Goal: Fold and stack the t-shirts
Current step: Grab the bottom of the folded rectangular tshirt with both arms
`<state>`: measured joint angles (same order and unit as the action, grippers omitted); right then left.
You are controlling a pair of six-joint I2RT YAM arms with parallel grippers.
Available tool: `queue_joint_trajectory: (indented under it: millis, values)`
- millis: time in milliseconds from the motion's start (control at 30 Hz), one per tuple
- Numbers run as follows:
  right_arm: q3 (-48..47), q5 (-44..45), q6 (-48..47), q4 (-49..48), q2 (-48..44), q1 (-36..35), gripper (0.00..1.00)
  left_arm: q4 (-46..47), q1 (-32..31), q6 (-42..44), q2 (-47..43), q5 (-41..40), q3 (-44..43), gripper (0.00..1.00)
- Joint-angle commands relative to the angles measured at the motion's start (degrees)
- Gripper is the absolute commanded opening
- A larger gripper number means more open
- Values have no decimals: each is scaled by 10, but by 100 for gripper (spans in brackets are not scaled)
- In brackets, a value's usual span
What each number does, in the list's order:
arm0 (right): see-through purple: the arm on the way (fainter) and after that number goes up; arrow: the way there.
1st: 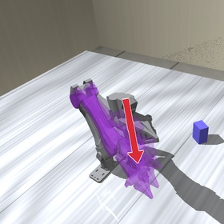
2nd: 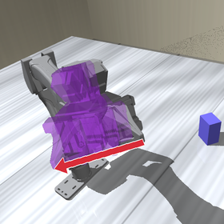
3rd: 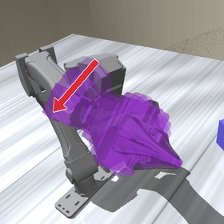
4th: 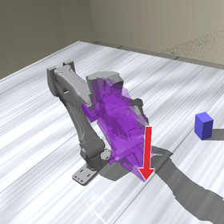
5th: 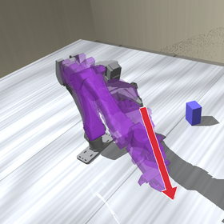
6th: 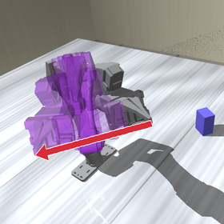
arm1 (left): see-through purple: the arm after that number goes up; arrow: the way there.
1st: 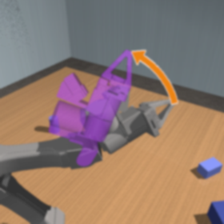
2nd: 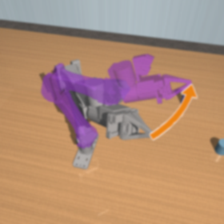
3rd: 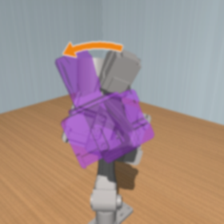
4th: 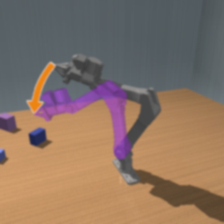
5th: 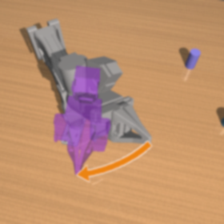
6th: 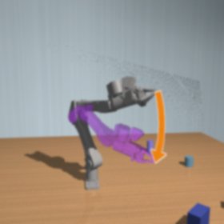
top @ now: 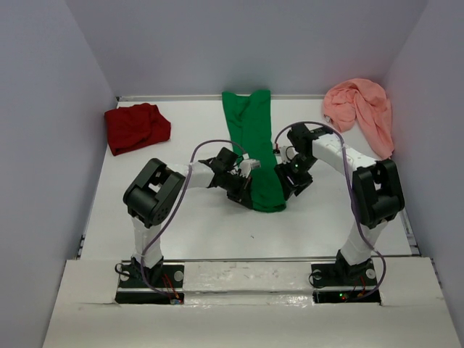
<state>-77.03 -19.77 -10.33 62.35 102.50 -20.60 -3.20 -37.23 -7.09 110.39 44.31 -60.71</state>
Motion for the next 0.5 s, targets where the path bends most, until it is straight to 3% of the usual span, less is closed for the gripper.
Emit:
queue_joint_trajectory:
  millis: [0, 200, 467]
  values:
    - [14, 14, -9, -8, 31, 3, 61, -10, 22, 15, -16, -94, 29, 0]
    - [3, 2, 6, -12, 48, 8, 70, -10, 29, 17, -27, -85, 38, 0]
    - [1, -73, 21, -57, 17, 14, 72, -6, 28, 16, -20, -67, 38, 0]
